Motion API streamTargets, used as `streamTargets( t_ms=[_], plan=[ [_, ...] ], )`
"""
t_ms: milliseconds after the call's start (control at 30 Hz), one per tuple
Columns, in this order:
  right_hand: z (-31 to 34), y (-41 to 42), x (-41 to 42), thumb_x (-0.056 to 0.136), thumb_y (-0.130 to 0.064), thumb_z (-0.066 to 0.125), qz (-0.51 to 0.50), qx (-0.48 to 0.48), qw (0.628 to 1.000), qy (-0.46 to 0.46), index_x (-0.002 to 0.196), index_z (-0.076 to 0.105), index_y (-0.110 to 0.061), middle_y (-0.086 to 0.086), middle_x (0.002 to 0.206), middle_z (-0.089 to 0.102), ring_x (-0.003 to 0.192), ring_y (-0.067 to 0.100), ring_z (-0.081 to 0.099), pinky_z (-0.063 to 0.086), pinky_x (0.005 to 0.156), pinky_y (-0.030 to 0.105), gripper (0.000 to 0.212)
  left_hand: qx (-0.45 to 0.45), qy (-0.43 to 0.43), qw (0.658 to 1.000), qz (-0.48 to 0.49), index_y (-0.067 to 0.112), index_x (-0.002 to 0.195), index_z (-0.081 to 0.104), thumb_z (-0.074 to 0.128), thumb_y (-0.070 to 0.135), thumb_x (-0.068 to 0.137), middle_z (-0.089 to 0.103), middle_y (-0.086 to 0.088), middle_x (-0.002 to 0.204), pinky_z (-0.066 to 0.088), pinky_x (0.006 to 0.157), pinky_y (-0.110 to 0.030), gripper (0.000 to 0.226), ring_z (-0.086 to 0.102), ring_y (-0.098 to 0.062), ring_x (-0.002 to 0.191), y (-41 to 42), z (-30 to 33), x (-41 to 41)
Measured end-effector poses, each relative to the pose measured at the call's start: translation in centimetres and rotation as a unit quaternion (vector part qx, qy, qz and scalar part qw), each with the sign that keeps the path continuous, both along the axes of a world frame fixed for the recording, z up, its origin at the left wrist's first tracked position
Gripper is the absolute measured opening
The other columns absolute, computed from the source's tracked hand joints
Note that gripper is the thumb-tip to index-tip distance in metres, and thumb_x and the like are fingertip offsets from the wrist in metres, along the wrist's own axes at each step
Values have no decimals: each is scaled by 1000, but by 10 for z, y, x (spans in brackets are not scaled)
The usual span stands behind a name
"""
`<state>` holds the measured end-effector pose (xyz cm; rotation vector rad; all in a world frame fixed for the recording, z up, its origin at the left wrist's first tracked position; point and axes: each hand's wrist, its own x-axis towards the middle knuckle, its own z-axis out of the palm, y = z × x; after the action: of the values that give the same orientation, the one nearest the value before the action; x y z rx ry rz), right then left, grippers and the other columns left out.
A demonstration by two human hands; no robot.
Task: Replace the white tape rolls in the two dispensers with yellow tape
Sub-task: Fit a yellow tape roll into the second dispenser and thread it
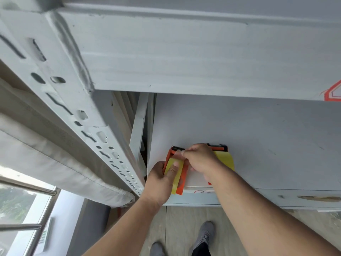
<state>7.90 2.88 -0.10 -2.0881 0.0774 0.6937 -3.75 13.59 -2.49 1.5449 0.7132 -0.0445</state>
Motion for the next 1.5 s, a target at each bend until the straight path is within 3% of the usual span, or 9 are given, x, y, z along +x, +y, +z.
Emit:
streamTargets(
  t_ms=[100,233,367,467,633,967,1133,1300,1500],
  plan=[
    [-3,-1,-10,95,-17,69,-67,35,996,58,87,75,-11,13,91,78,72,26,71,63,63,36,11,6,-24,999,25,14,99,66,66,51,98,79,2,71,63,70,-41,37,74,-16,67,-5,7,-5],
    [-8,-2,-22,97,-13,65,-103,50,992,51,80,76,-11,17,89,80,75,30,77,67,78,50,20,-64,-24,998,10,13,108,64,74,36,91,80,-13,87,63,76,-53,31,76,-21,74,-3,10,-11],
    [-5,-4,-28,94,-16,63,-80,12,997,2,76,76,-11,16,80,80,77,36,79,66,75,57,22,-36,-46,998,-5,13,109,65,73,26,98,79,-11,90,61,64,-27,19,74,-10,69,-2,13,-19],
    [3,-7,-31,96,-19,59,-27,-48,996,-67,70,72,-16,9,71,77,71,31,77,66,70,44,28,-38,-63,997,7,13,109,67,75,39,91,80,-12,92,61,64,-25,33,76,-16,73,-5,17,-21],
    [15,-12,-35,93,-28,59,-5,-154,974,-165,75,67,-22,-6,64,67,59,13,63,39,50,23,20,-52,-84,995,3,13,108,67,74,42,89,79,-14,94,61,66,-29,35,76,-17,73,-6,21,-23],
    [28,-19,-32,94,-33,60,-20,-184,958,-218,87,71,-20,-6,75,73,69,21,65,45,58,27,19,-60,-87,994,-17,16,112,66,81,35,90,79,-13,100,61,71,-22,32,75,-21,84,-2,19,-26],
    [28,-22,-23,97,-38,62,6,-196,947,-253,86,69,-26,-6,82,75,76,22,68,45,61,27,18,-56,-85,993,-51,17,115,64,77,36,85,79,-11,102,63,85,-41,37,76,-31,96,-6,18,-26],
    [28,-24,-12,96,-41,64,27,-175,952,-248,85,70,-27,-10,80,69,79,21,67,48,66,28,19,-128,-103,981,-100,3,124,54,65,11,102,78,-11,96,61,75,-25,26,79,-16,82,-7,23,-28],
    [30,-26,11,93,-39,69,51,-124,969,-206,73,64,-28,-12,79,68,87,21,69,58,83,37,24,-103,-106,983,-112,4,118,52,58,24,89,77,-15,80,58,71,-36,35,72,-23,73,-10,22,-33]
  ],
)
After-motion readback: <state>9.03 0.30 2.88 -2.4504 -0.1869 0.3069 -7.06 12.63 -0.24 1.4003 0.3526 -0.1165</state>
